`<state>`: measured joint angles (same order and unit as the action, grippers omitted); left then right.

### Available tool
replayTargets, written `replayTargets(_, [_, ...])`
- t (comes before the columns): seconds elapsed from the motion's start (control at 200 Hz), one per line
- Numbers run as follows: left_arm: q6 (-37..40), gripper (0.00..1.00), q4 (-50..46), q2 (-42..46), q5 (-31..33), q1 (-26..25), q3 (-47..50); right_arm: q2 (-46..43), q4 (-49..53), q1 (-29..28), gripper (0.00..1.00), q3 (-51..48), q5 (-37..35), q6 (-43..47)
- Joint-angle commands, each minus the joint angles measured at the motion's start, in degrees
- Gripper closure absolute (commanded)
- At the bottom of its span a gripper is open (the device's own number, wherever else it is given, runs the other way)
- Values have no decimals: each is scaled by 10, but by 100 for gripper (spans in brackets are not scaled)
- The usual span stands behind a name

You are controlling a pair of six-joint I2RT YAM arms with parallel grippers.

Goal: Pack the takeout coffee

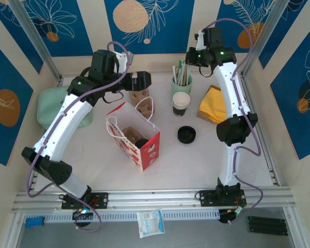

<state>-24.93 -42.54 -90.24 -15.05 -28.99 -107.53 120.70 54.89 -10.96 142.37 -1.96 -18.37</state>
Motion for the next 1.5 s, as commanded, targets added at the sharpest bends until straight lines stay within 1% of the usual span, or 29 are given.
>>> replayTargets(0.0, [16,1,-12,8,-8,-2,-15,-47,0,-9,100,-2,2,7])
replayTargets(0.24, [24,1,-24,20,6,-2,-14,-97,4,-28,100,-6,-3,14])
replayTargets(0.48, [23,1,-30,49,20,-1,11,-175,-1,-58,100,-27,-14,19])
replayTargets(0.81, [17,1,-41,106,46,-1,61,-289,-14,-122,100,-67,-31,22])
replayTargets(0.995, [13,1,-53,148,67,-2,94,-348,-18,-181,100,-90,-46,24])
replayTargets(1.175, [5,1,-63,193,90,-1,135,-393,-22,-252,100,-118,-53,18])
replayTargets(1.285, [-1,1,-69,221,105,-1,158,-405,-14,-301,100,-128,-64,17])
replayTargets(1.495, [-9,1,-85,270,124,-1,193,-403,15,-389,100,-138,-110,25])
